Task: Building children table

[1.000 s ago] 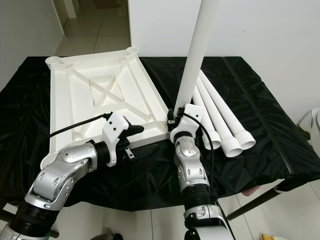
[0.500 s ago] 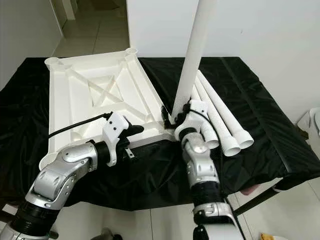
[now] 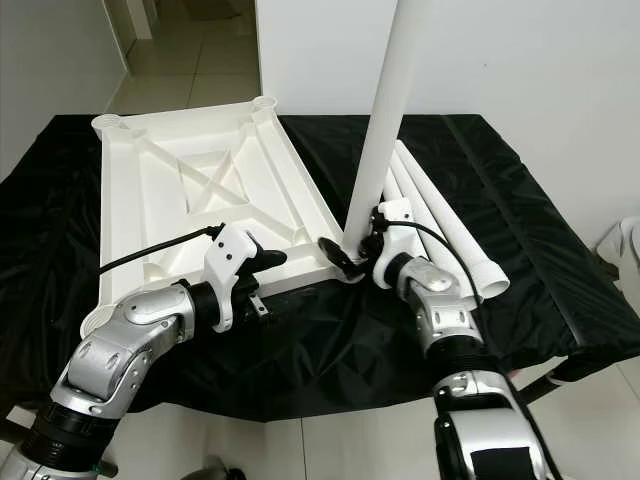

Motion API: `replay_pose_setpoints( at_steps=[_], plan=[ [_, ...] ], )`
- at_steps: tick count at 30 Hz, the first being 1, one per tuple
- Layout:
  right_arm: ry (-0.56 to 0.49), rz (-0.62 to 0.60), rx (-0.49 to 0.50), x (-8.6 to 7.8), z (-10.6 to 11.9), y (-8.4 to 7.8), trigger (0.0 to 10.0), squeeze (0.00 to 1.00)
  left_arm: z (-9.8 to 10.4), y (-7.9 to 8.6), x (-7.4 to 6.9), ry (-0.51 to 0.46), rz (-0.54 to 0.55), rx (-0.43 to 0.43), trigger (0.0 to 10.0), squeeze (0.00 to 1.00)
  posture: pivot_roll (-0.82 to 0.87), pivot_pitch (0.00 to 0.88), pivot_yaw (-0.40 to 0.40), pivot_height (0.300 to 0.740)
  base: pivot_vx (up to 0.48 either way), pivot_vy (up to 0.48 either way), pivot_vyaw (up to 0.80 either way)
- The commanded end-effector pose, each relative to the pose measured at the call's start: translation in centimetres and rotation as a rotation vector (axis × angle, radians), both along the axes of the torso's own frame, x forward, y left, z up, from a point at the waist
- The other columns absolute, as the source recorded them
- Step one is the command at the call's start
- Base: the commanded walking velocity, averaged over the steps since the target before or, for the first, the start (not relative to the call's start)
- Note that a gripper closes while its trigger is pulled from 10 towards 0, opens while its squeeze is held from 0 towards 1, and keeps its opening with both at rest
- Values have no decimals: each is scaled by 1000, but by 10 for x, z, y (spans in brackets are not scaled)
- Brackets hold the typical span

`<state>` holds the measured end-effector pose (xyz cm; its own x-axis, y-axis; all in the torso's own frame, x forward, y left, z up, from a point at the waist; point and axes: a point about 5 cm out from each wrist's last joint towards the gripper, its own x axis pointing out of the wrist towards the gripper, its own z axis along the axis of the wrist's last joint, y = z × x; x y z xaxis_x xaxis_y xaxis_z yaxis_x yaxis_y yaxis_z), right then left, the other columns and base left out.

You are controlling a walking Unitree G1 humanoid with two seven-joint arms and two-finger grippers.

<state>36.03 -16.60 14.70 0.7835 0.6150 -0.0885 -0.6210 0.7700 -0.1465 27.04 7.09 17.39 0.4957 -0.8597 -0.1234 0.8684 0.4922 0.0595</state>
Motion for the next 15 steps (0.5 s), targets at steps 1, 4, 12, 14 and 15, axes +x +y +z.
replay_pose_setpoints(
  at_steps=[1,4,12,14,15],
  plan=[
    [-9,38,-39,2,1,0,10000,0,1,2,2,-12,28,5,10000,0,-28,31,2,740,0,0,0],
    [-8,35,-44,4,2,-2,10000,0,2,1,2,-12,27,4,10000,0,-27,30,3,740,0,0,0],
    [-16,41,-8,10,5,-2,8784,0,1,1,1,-13,24,7,10000,0,-20,14,5,740,0,0,0],
    [-12,47,-4,10,3,-1,0,0,1,1,1,-14,23,8,10000,0,-18,11,4,740,0,0,0],
    [-12,47,-4,10,3,-1,0,0,1,1,1,-14,23,8,10000,0,-18,11,4,740,0,0,0]
  ],
)
